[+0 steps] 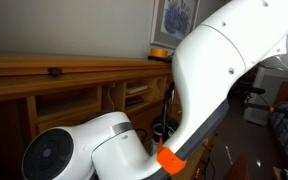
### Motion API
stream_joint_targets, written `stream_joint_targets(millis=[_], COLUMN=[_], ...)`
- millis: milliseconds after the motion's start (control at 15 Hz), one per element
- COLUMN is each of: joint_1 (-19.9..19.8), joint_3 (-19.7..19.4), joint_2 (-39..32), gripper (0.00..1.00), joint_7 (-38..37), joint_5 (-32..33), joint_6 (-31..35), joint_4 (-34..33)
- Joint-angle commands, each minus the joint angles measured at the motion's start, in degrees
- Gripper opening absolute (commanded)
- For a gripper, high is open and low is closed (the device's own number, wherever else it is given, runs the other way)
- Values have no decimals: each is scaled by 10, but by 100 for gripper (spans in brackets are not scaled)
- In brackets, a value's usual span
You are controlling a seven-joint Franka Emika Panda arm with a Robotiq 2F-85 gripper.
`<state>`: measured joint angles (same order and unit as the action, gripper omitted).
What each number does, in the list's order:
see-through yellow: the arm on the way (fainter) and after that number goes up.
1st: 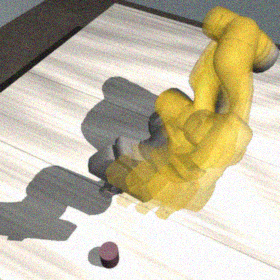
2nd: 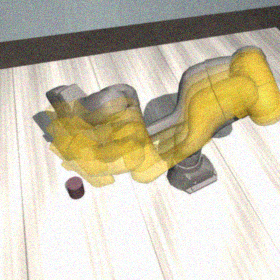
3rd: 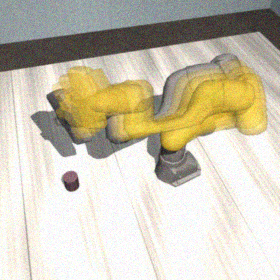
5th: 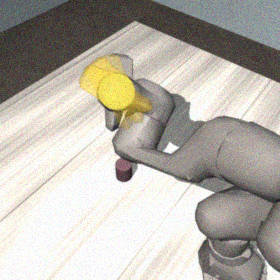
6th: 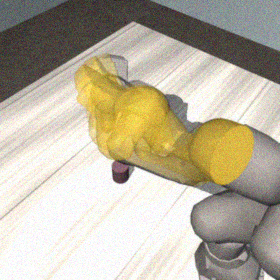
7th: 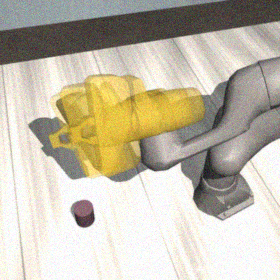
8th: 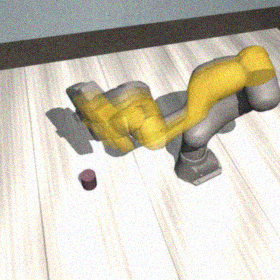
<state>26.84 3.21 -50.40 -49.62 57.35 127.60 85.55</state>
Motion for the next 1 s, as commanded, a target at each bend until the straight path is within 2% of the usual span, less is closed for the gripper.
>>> stream_joint_targets(millis=[0, 933], joint_1=[-8, -6], joint_3=[5, 0], joint_2=[-10, -39], gripper=[100, 100], joint_7=[22, 23], joint_5=[-15, -24], joint_6=[-1, 20], joint_4=[-9, -43])
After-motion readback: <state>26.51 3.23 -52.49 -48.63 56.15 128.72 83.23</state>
